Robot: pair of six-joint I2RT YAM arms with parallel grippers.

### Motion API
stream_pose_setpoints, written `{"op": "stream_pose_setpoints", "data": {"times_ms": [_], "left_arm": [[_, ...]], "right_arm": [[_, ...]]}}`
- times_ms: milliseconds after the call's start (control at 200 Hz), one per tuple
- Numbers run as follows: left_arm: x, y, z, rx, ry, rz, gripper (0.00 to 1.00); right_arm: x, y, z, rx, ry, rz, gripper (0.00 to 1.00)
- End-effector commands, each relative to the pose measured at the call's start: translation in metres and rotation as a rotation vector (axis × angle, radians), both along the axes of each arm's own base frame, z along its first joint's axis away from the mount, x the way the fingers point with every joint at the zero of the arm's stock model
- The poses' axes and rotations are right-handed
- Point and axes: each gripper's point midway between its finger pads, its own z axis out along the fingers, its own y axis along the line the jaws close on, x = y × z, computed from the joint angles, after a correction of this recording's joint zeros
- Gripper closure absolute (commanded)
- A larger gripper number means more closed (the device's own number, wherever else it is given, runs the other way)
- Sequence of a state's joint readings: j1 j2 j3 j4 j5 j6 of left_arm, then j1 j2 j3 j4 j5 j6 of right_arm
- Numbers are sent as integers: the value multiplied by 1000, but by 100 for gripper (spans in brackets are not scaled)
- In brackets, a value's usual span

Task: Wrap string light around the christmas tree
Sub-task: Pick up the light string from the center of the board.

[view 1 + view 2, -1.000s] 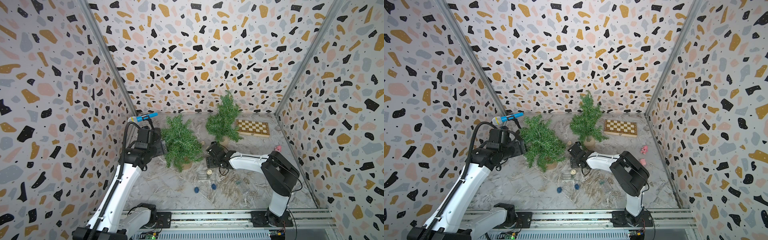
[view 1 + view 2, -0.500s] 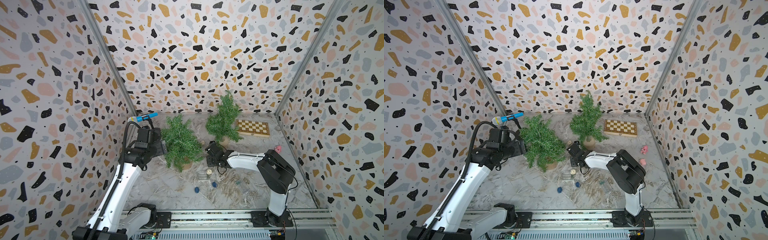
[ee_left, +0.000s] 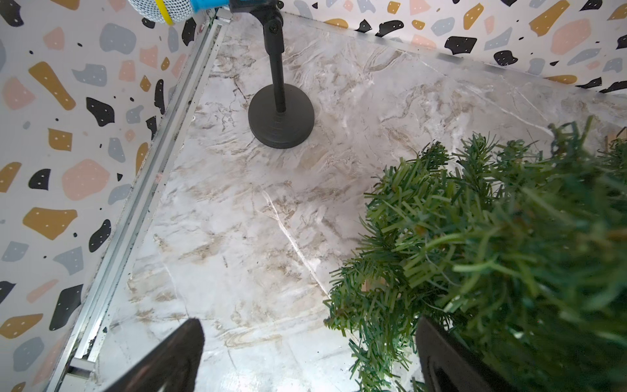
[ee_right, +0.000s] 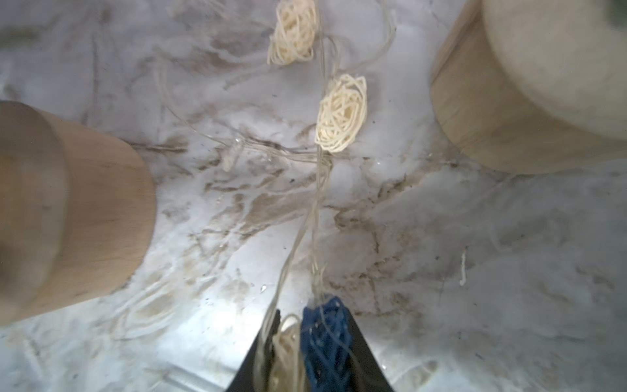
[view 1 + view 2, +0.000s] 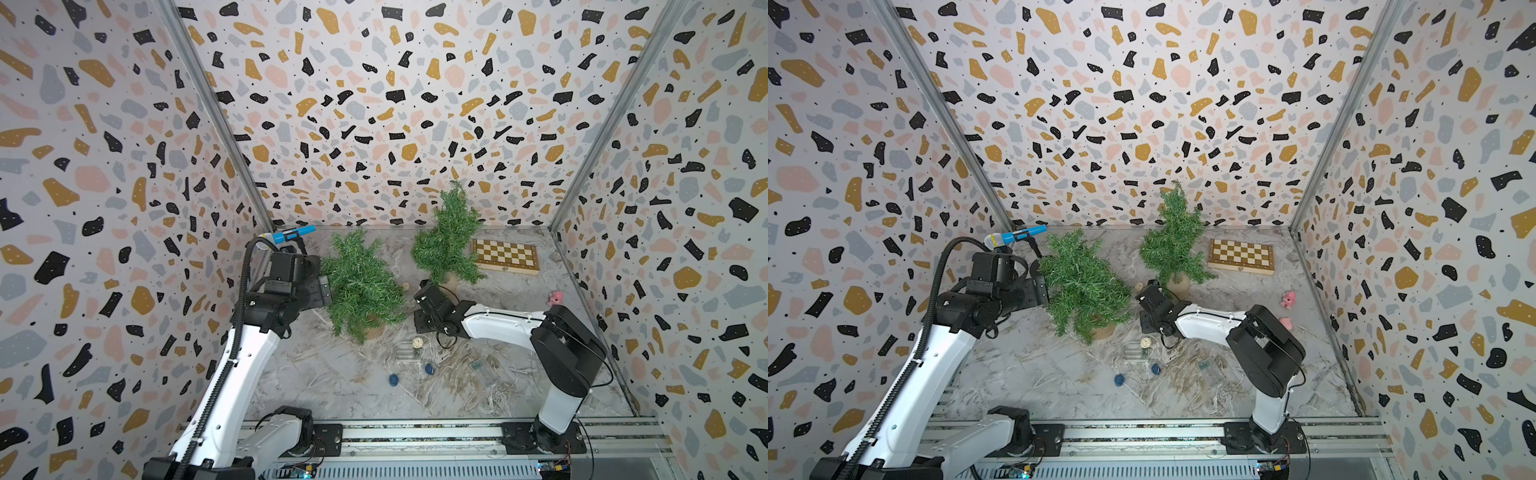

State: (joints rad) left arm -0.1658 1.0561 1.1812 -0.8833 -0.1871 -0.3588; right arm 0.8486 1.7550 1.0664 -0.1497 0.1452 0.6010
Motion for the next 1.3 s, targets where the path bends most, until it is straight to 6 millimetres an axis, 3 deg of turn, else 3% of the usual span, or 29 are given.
{"op": "stream_pose_setpoints", "data": {"times_ms": [0,300,481,696,1181,1296], "left_arm": [[-2,1,12,11,-18,-5,3],[-13,17,54,71,-93,39,5],[-20,10,73,36,-111,4,6],[-23,-26,84,-69,-112,-170,12],[-29,-101,133,-120,-144,-490,13],[-23,-121,133,-152,-146,-559,13]], "right_arm": [[-9,3,30,38,-27,40,79],[-35,8,93,77,-93,154,81],[-44,9,129,115,-133,187,81],[-45,13,175,160,-205,212,81],[-28,20,275,219,-385,213,83],[-23,18,300,236,-442,198,83]]}}
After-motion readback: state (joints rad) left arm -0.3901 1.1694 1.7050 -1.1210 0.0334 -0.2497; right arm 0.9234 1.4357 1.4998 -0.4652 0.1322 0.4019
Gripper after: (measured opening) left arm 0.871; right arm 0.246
